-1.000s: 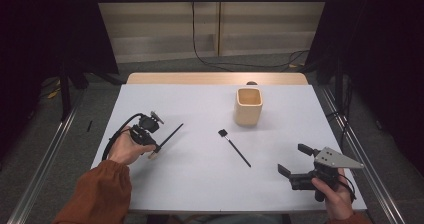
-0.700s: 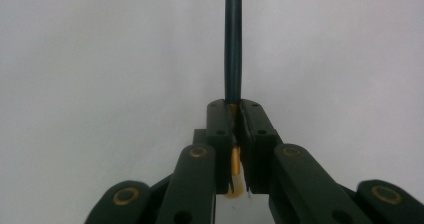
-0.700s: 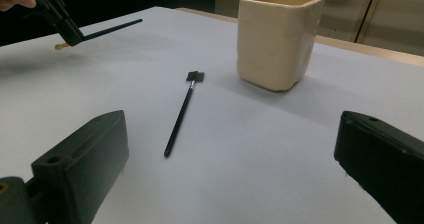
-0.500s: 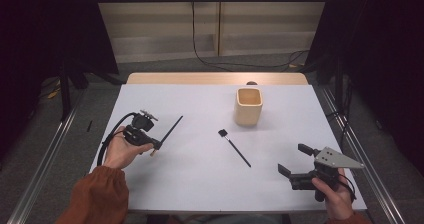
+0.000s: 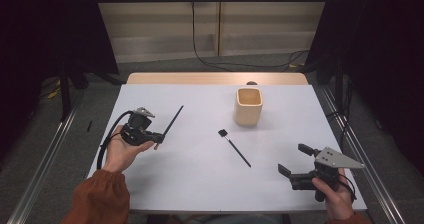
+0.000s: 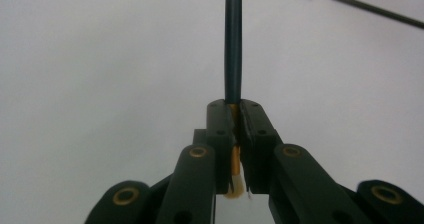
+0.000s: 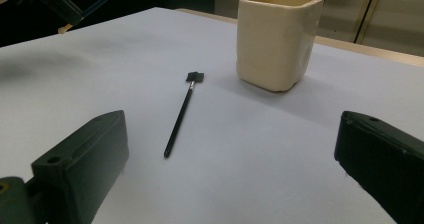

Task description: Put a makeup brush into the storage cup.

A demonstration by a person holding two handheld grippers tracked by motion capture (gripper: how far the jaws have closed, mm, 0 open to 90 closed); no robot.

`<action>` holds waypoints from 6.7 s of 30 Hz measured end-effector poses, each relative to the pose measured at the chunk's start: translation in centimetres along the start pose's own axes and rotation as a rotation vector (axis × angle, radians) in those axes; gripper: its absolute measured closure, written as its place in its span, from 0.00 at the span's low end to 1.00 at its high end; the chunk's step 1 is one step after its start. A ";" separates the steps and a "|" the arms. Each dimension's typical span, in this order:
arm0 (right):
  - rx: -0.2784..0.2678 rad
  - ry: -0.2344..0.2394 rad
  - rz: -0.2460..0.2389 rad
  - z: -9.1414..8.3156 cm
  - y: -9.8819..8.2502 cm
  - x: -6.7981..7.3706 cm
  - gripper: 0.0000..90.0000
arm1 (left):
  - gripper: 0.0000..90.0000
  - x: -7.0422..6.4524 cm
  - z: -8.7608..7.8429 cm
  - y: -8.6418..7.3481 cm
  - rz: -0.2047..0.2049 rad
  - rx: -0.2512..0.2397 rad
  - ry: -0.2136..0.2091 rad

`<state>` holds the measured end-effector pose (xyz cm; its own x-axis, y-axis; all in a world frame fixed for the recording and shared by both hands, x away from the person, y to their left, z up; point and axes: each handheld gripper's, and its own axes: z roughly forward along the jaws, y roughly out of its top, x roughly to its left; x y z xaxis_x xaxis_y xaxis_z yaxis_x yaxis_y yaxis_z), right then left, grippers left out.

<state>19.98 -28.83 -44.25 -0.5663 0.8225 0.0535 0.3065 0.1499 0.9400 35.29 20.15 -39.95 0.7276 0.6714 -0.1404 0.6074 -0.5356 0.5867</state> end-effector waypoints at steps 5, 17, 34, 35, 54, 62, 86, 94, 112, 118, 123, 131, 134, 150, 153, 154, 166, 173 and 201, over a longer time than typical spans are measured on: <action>-0.001 -0.001 0.000 0.0 0.0 0.0 0.00 | 0.94 0.0 -0.5 -0.2 0.009 -0.046 -0.021; -0.003 -0.002 0.001 -0.1 0.0 0.0 0.00 | 0.94 -0.4 -1.7 -1.2 0.001 -0.217 -0.059; -0.012 -0.001 0.024 -0.1 0.0 -0.1 0.00 | 0.94 -0.2 -3.8 -2.0 -0.021 -0.463 -0.085; -0.014 0.000 0.028 -0.1 0.0 -0.2 0.00 | 0.94 -0.1 -3.9 -2.0 -0.029 -0.475 -0.095; -0.007 -0.001 0.029 0.0 0.0 -0.1 0.00 | 0.94 -1.8 -3.6 -1.6 0.009 -0.504 -0.118; -0.008 0.003 0.023 -0.1 0.0 -0.1 0.00 | 0.94 -3.2 -3.4 -0.7 0.058 -0.495 -0.163; -0.013 0.007 0.018 -0.1 0.1 0.1 0.00 | 0.94 -6.4 -1.7 1.3 0.090 -0.436 -0.264; -0.014 0.012 0.019 -0.1 0.1 0.1 0.00 | 0.94 -7.5 -1.3 2.2 0.105 -0.432 -0.297; -0.015 0.018 0.014 0.0 0.1 0.1 0.00 | 0.94 -10.2 0.1 3.9 0.183 -0.374 -0.350; -0.015 0.018 0.016 0.0 0.1 0.2 0.00 | 0.94 -11.1 0.6 4.6 0.203 -0.345 -0.352; -0.018 0.022 0.015 -0.1 0.1 0.2 0.00 | 0.94 -11.9 1.2 5.0 0.226 -0.298 -0.343; -0.025 0.033 0.007 0.0 0.2 0.3 0.00 | 0.94 -12.8 2.2 5.3 0.284 -0.176 -0.328; -0.025 0.034 0.009 0.0 0.2 0.3 0.00 | 0.94 -12.9 2.5 5.3 0.287 -0.140 -0.314; -0.028 0.051 0.004 0.3 0.3 0.6 0.00 | 0.94 -13.8 3.0 5.7 0.386 0.064 -0.233; -0.030 0.066 -0.001 0.3 0.3 0.7 0.00 | 0.94 -13.7 2.9 6.0 0.413 0.118 -0.202; -0.030 0.067 0.001 0.3 0.3 0.7 0.00 | 0.94 -13.6 2.9 6.0 0.409 0.139 -0.197; -0.034 0.111 0.018 0.4 0.4 1.1 0.00 | 0.94 -12.8 3.6 6.0 0.420 0.212 -0.189; -0.039 0.136 0.005 0.5 0.6 1.4 0.00 | 0.94 -12.4 4.0 5.7 0.416 0.234 -0.212; 0.040 0.265 -0.047 3.0 5.0 1.3 0.00 | 0.94 -11.7 3.4 5.4 0.407 0.226 -0.243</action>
<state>23.05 -25.37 -40.44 -0.7595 0.6425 0.1013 0.3022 0.2106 0.9297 31.14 7.59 -37.83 0.9557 0.2620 -0.1341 0.2943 -0.8437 0.4490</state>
